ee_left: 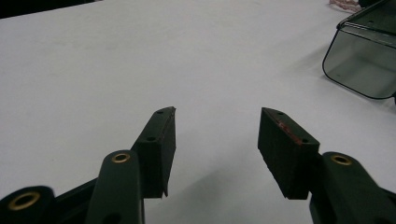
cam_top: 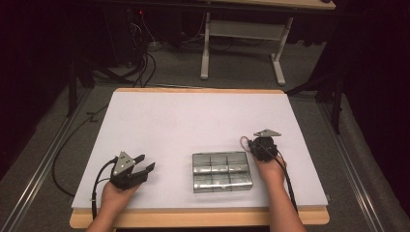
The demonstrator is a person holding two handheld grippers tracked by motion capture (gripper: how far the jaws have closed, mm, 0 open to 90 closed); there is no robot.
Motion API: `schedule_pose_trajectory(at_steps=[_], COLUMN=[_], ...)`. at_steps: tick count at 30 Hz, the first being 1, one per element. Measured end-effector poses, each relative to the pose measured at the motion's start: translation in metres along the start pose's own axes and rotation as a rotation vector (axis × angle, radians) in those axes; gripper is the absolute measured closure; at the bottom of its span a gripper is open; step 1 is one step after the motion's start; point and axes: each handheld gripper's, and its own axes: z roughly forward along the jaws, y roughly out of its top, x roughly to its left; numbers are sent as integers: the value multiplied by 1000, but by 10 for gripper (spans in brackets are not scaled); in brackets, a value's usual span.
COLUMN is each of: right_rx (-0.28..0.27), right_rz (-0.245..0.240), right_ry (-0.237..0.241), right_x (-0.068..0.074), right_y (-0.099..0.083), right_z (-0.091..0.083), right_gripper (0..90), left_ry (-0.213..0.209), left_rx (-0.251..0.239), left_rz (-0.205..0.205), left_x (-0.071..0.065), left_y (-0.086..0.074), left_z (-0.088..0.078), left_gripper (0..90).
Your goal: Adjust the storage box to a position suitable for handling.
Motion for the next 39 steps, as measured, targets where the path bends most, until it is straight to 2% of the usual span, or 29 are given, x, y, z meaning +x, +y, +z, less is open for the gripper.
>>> schedule_pose_trajectory(at_steps=[9, 14, 21, 22, 27, 28, 33, 34, 39], right_rx=[-44, -62, -77, -86, -88, -89, -77, -77, -67], right_rz=[7, 12, 41, 52, 59, 66, 82, 96, 107], right_ry=[5, -3, -13, -16, -20, -24, -36, -37, -41], right_x=[-4, -6, -12, -14, -16, -16, -19, -21, -22], right_y=[-1, -12, -27, -33, -46, -55, -72, -82, -96], right_z=[-28, -48, -65, -72, -84, -90, -97, -100, -105], right_gripper=[875, 875, 875, 875, 875, 874, 874, 873, 872], left_ry=[7, 7, 7, 6, 9, 8, 6, 6, 12], left_rx=[13, 23, 27, 28, 29, 28, 25, 26, 23], left_rz=[21, 30, 32, 37, 45, 44, 45, 51, 56], left_x=[-2, -3, -3, -4, -5, -5, -4, -5, -6], left_y=[0, 1, 1, 1, 1, 1, 1, 1, 1], left_z=[1, 2, 3, 3, 3, 3, 3, 3, 3], left_gripper=[473, 473, 478, 478, 475, 475, 472, 472, 475])
